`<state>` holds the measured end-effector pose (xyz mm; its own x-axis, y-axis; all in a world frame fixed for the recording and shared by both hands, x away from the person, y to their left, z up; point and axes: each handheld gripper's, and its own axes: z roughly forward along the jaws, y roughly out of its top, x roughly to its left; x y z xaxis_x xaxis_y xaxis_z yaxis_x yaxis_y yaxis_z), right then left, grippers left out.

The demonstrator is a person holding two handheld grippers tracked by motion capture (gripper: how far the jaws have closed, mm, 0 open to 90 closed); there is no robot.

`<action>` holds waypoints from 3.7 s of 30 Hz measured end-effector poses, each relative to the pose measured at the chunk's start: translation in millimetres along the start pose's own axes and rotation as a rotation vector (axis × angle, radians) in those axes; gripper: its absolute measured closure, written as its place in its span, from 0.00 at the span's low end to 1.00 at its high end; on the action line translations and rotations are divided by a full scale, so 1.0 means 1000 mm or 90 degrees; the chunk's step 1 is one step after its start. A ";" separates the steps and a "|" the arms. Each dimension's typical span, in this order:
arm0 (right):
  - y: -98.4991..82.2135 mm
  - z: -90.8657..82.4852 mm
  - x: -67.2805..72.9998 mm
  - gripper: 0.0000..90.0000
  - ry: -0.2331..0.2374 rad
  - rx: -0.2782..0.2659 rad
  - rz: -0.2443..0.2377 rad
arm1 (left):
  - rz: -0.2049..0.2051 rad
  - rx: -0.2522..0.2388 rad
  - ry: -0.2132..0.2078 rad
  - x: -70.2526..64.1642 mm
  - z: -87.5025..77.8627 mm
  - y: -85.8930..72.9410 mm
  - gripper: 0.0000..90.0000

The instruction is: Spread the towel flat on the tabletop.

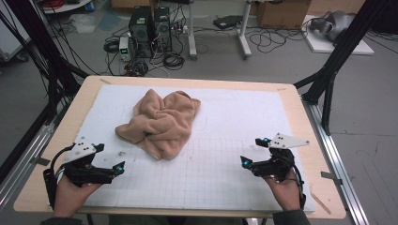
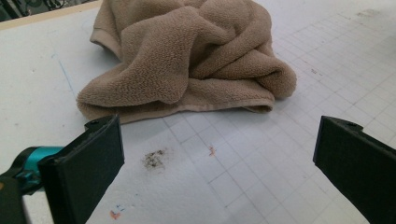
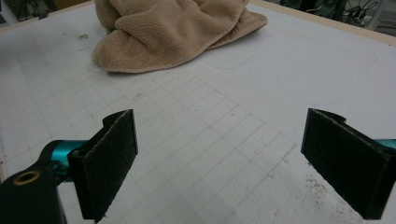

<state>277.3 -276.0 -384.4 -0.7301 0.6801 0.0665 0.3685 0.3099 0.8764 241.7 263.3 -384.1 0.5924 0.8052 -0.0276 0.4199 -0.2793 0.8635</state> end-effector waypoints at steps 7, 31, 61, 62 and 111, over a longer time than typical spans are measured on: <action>0.010 0.009 0.002 0.11 0.013 0.006 -0.010 | -0.006 -0.003 0.003 0.002 0.000 0.000 0.03; 0.062 0.060 0.004 0.11 0.054 0.012 -0.037 | -0.002 0.001 -0.010 -0.002 0.011 0.000 0.03; 0.106 0.177 0.037 0.17 0.141 0.067 -0.084 | -0.003 0.001 -0.014 0.000 0.014 0.000 0.03; 0.106 0.177 0.037 0.17 0.141 0.067 -0.084 | -0.003 0.000 -0.014 0.000 0.014 0.000 0.03; 0.080 0.081 0.031 0.92 0.224 0.051 -0.181 | 0.001 -0.010 -0.035 -0.011 0.020 0.013 0.03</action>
<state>330.4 -176.6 -351.1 -0.9546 0.2979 -0.0015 0.1584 0.5118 0.8444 254.2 240.6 -382.7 0.6301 0.7746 -0.0542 0.4082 -0.2710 0.8718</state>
